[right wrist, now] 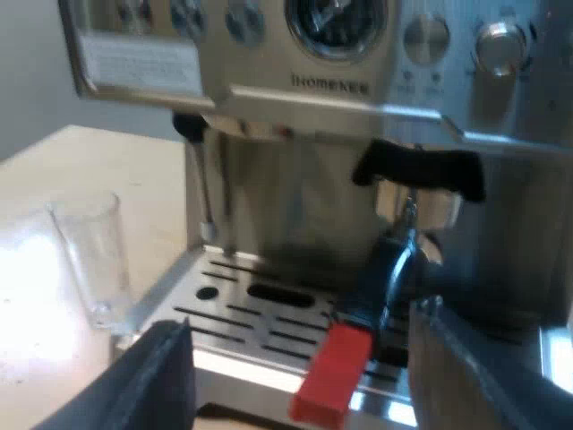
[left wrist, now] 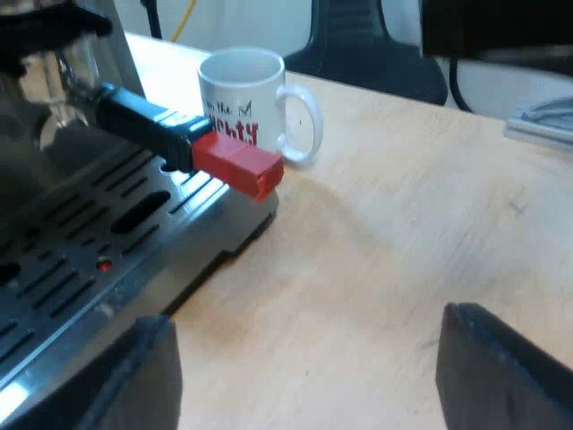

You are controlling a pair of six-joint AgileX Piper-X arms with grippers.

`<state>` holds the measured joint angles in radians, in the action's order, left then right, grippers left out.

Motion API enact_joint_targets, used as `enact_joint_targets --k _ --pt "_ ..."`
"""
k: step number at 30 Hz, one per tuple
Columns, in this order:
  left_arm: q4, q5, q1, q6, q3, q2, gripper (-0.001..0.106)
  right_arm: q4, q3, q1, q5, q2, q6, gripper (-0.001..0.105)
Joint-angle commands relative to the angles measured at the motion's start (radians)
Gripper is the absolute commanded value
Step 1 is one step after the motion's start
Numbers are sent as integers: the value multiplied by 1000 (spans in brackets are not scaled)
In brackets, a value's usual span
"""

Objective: Grind coffee beans and then tamp

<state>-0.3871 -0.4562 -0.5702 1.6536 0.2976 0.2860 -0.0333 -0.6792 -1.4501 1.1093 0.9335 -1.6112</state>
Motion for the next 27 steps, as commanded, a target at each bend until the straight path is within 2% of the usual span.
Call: enact_joint_targets --k 1,5,11,17,18,20,27 --pt "-5 -5 -5 11 2 -30 62 -131 -47 -1 -19 -6 33 55" --pt "-11 -5 -5 23 2 -70 62 -322 -131 8 -95 -6 251 55" --pt "-12 -5 -5 34 2 -84 62 -556 -218 36 -208 -6 381 55" --pt "-12 -5 -5 34 2 -84 62 -635 -290 120 -362 23 413 55" --pt "-12 -5 -5 34 2 -84 62 -638 -293 124 -362 26 413 55" --pt "-12 -5 -5 34 2 -84 62 -684 -347 174 -429 77 413 55" --pt "-12 -5 -5 34 2 -84 62 -757 -447 261 -468 188 421 55"
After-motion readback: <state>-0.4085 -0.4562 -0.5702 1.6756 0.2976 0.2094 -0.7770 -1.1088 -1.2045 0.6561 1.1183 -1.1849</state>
